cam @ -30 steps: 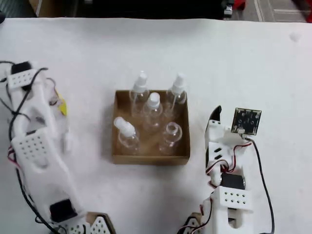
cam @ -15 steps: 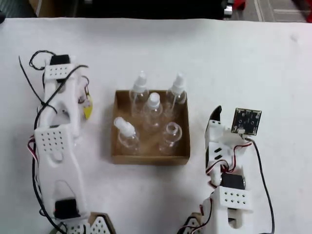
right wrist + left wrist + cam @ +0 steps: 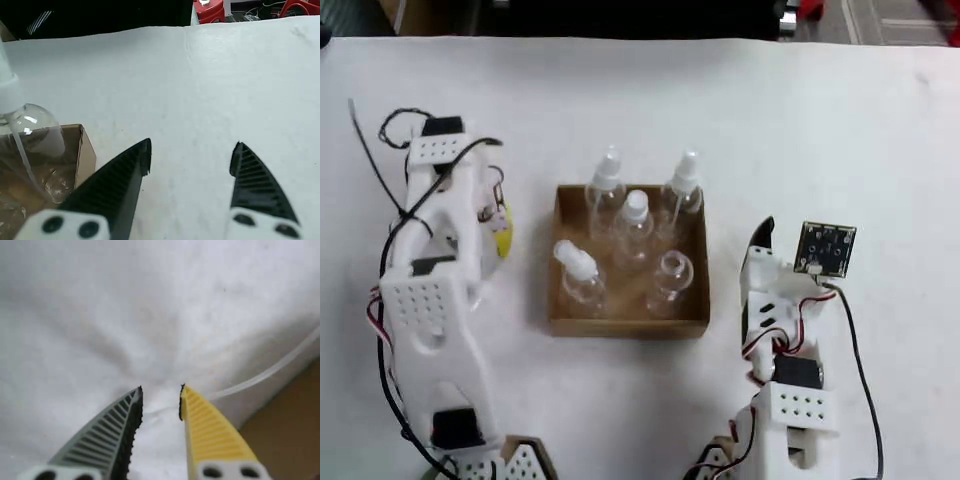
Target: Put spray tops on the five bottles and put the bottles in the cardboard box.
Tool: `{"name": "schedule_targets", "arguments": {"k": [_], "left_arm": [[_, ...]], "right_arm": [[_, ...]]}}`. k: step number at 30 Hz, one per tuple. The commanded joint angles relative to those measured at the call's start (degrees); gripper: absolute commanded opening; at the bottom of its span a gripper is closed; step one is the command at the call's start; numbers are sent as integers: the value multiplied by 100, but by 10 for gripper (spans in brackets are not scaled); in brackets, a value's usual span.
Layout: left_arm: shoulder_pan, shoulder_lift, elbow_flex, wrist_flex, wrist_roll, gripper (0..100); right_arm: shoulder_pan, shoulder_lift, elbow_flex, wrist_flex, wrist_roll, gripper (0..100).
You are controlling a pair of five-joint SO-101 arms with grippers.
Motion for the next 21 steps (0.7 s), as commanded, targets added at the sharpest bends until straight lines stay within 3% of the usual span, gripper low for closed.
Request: {"name": "schedule_targets", "arguments": {"k": [1, 7, 15, 21], "left_arm": [[75, -1095, 554, 97, -325, 139], [-13, -2844, 1829, 97, -1011, 139], [-585, -5332, 3622, 97, -1099, 190], [-892, -5429, 4431, -26, -1090, 245]], "right_arm": [[4, -66, -79, -136, 62, 233], [4, -66, -79, -136, 62, 233], [-22, -66, -79, -136, 70, 233], [-31, -66, -79, -136, 70, 233]]}}
